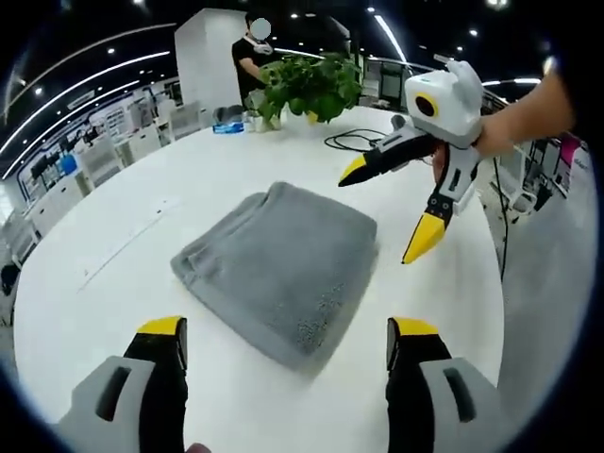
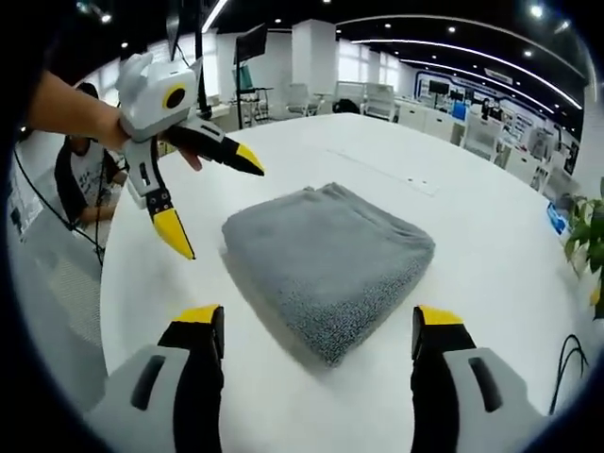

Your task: Fold the towel on the table until its edges align and the towel forms a compact rectangular stack.

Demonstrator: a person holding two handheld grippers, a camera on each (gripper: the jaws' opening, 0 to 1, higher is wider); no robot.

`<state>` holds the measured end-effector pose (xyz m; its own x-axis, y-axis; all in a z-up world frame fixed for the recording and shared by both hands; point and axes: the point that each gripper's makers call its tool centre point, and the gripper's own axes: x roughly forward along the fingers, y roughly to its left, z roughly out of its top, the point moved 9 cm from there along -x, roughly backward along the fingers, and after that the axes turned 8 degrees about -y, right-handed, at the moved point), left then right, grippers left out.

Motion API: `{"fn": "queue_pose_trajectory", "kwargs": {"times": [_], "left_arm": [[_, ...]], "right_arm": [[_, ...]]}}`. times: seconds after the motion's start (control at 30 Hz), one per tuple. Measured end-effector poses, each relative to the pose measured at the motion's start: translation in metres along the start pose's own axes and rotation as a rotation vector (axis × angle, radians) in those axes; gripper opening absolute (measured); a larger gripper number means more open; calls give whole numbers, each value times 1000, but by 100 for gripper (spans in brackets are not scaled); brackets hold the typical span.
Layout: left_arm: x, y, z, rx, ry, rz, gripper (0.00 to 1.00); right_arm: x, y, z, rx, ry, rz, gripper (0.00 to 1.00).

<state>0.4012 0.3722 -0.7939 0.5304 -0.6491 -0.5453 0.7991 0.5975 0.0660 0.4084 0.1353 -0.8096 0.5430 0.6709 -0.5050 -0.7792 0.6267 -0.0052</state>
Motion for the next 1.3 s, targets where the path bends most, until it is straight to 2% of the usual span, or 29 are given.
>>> {"fn": "queue_pose_trajectory", "kwargs": {"times": [0.4,0.5,0.77,1.0,1.13,1.3], "left_arm": [[-22,-16,4,-15,-17,49,94],[-30,-22,8,-37,-43,63,94],[-48,-27,6,-83,-62,117,95],[-61,-37,-2,-142,-76,180,95],[-65,-44,-7,-145,-67,208,95],[-67,-55,-5,-138,-60,225,95]], "right_arm": [[-19,11,7,8,-32,-17,87],[-23,13,7,17,-43,-12,87],[-36,30,16,23,-89,-12,88],[-38,33,13,6,-112,-2,89],[-42,32,11,15,-123,2,91],[-48,30,7,42,-140,2,93]]}}
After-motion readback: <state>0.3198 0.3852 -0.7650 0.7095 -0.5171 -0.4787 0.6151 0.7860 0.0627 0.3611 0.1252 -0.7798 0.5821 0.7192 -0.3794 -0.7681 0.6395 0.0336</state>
